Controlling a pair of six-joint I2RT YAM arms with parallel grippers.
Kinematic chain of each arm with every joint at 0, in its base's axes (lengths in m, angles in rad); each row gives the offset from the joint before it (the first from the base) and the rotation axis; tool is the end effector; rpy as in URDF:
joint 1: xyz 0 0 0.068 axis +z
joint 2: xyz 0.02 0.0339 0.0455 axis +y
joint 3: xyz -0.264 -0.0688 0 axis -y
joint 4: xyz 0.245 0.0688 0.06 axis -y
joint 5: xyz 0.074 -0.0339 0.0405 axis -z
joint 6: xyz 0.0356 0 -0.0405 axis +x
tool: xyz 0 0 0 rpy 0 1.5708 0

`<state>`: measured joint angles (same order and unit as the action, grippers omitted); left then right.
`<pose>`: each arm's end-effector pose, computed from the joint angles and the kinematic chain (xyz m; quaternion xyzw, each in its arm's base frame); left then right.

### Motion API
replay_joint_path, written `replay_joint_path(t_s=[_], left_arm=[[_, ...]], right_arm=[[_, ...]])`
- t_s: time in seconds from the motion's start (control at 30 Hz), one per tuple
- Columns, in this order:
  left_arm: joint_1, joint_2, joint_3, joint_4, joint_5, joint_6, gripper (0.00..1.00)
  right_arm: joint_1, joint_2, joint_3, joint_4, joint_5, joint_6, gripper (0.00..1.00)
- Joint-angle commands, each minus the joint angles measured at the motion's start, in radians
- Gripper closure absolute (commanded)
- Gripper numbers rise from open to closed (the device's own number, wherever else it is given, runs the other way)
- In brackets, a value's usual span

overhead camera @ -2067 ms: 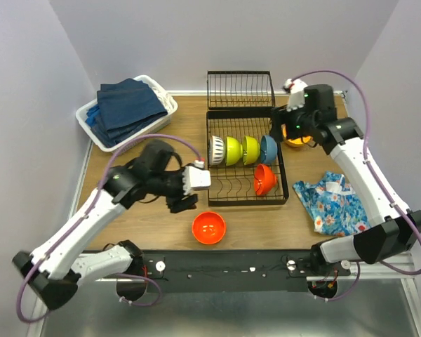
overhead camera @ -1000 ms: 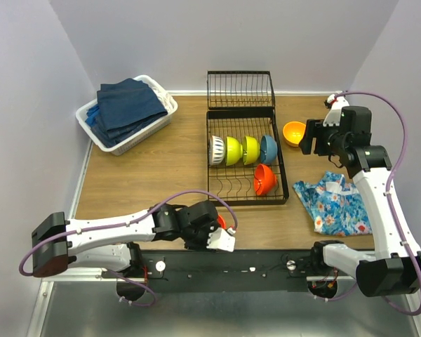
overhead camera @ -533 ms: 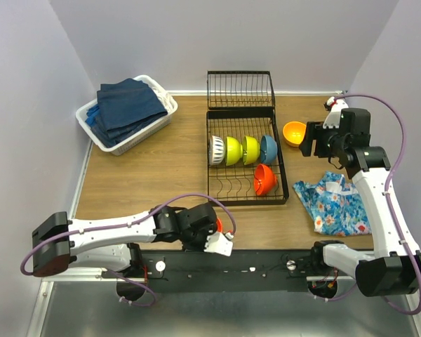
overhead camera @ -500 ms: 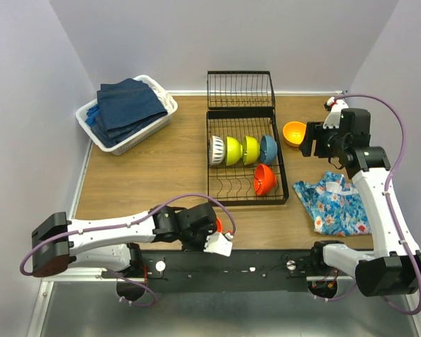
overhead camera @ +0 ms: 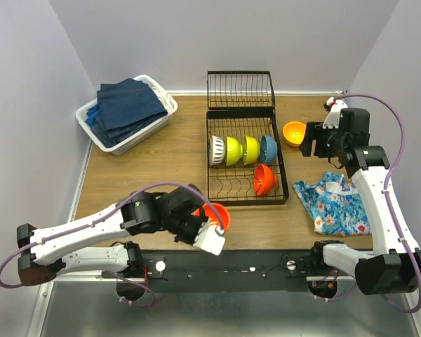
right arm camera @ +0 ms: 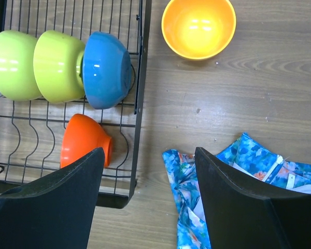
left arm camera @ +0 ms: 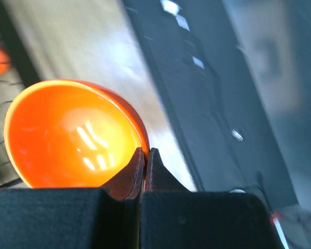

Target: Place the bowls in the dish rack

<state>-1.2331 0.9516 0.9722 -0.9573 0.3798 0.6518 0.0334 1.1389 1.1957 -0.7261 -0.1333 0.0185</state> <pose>0.0452 -0.1685 0.3073 0.7895 0.5009 -0.2596 0.2419 0.2361 0.0126 0.3593 -0.0357 0.8979 0.0712 0.4330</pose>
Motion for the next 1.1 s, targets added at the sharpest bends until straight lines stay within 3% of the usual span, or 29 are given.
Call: replay_joint_path(t_s=[0.0,0.03,0.17,0.23,0.4,0.57,0.73,1.07], left_arm=[[0.127,0.13,0.072,0.317,0.073,-0.128,1.0],[0.212,0.18,0.085,0.38,0.129,-0.255,1.0],[0.367,0.291,0.122,0.738,0.237,-0.578,1.0],[0.397,0.334,0.097,0.875,0.271,-0.694,1.0],[0.475,0.417,-0.027,1.427,0.281,-1.2,1.0],[0.483,0.455,-0.144,1.731,0.272,-1.337,1.0],[0.492,0.476,-0.283,1.825,0.162,-1.485,1.0],[0.515,0.643,-0.299,2.067,0.165,-1.632,1.0]], right_arm=[[-0.007,0.018,0.012,0.01,-0.008,-0.003,0.21],[-0.007,0.025,0.016,0.005,-0.005,-0.003,0.21],[-0.007,0.054,0.048,-0.009,0.017,-0.008,0.21],[-0.01,0.068,0.056,-0.001,0.041,-0.008,0.21],[-0.02,0.108,0.085,-0.016,0.07,-0.048,0.21],[-0.02,0.134,0.074,-0.022,0.103,-0.065,0.21],[-0.021,0.169,0.074,-0.024,0.126,-0.071,0.21],[-0.024,0.234,0.1,-0.035,0.127,-0.095,0.22]])
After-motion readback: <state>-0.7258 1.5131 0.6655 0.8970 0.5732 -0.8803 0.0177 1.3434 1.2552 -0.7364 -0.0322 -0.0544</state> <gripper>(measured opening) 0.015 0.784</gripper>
